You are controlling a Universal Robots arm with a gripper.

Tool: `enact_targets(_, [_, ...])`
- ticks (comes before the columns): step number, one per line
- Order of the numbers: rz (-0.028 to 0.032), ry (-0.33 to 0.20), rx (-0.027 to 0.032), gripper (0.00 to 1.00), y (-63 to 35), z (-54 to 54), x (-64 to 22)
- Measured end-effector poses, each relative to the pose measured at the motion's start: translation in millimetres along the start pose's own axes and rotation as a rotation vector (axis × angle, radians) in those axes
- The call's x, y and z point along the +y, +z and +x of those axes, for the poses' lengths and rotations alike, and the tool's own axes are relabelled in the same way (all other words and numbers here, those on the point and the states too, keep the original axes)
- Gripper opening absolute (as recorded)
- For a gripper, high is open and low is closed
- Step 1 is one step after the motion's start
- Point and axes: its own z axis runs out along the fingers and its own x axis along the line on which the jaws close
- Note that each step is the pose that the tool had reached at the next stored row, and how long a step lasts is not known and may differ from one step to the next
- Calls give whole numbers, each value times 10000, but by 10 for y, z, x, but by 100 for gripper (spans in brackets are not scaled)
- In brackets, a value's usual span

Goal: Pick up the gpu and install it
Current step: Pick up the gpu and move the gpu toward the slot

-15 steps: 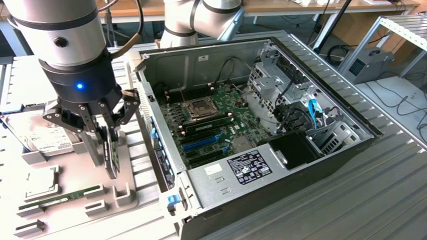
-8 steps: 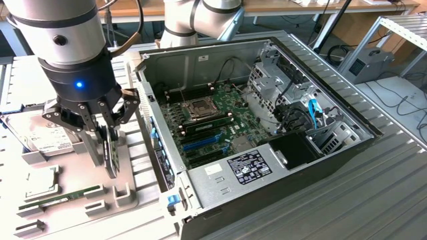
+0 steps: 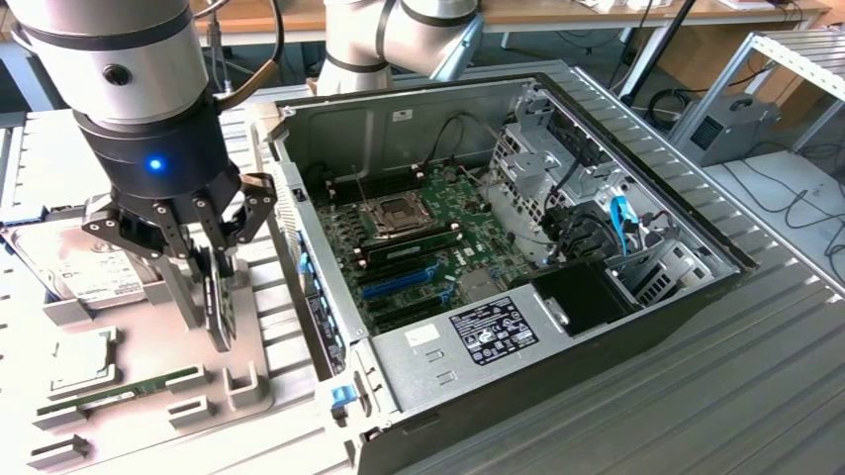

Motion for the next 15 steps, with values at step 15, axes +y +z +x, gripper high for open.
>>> enact_targets(15, [-1,0,-1,26,-44,-1,-1])
